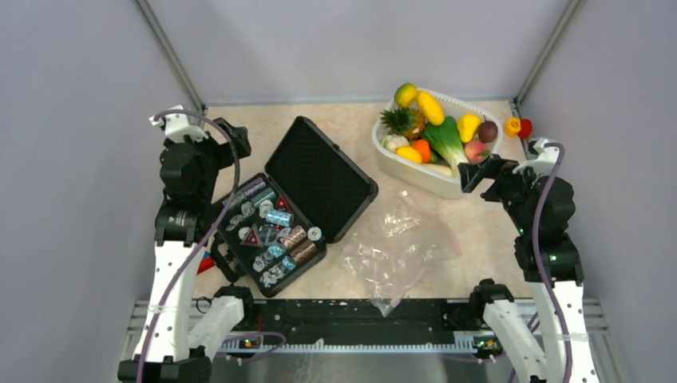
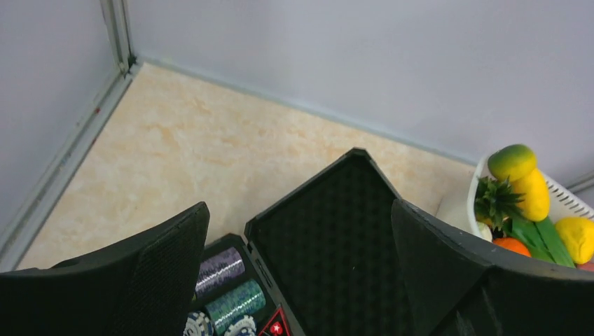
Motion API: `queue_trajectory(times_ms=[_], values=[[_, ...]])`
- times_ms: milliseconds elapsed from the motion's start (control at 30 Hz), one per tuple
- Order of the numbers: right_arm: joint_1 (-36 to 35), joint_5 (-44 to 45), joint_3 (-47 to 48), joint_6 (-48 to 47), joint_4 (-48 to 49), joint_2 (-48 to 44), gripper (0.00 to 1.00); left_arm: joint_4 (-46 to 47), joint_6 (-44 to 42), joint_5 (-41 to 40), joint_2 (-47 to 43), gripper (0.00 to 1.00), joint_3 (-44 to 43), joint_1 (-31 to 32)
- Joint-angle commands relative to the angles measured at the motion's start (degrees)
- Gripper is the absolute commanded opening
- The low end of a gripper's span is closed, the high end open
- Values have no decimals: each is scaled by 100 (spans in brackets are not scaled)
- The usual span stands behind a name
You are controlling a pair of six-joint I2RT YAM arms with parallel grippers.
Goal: Place the food in the zip-top bag and seal the zipper
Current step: Move the distractor to the center of the board.
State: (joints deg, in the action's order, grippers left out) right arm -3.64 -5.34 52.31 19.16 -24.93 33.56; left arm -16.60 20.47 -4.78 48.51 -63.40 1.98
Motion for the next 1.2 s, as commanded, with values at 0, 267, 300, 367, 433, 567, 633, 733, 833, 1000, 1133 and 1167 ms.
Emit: queue_trajectory(times_ms=[0,267,300,367,433,567,633,733,833,1000,1133,1167], values=[[-42,-252,-107,244,-162,-82,99,375,339,92,-45,99,386,-4],[-45,-805,-268,325,-456,-252,99,776,681,3070,-595,99,1341,-4],[-48,-810,-300,345,-474,-295,99,968,700,3439,-663,99,1487,0],[-42,-794,-354,379,-494,-393,99,1537,1014,4525,-862,99,1898,46],[-40,-801,-394,431,-488,-447,99,1522,1098,4867,-990,99,2108,274],[-41,-929,-387,562,-482,-459,98,384,697,3775,-1528,99,2414,1614],[-45,-948,-416,630,-467,-492,99,157,874,3263,-1716,99,2684,2413],[-41,-950,-502,721,-375,-522,98,124,1304,2844,-1713,99,3143,3361],[-45,-952,-567,771,-315,-516,98,116,1672,2108,-1564,99,3435,4423],[-46,-900,-649,881,-320,-528,98,-142,2293,659,-966,99,3686,5961],[-41,-889,-700,950,-333,-548,98,-575,2917,-383,-390,99,3651,6954],[-43,-889,-704,959,-332,-550,98,-632,3077,-444,-350,99,3681,7025]])
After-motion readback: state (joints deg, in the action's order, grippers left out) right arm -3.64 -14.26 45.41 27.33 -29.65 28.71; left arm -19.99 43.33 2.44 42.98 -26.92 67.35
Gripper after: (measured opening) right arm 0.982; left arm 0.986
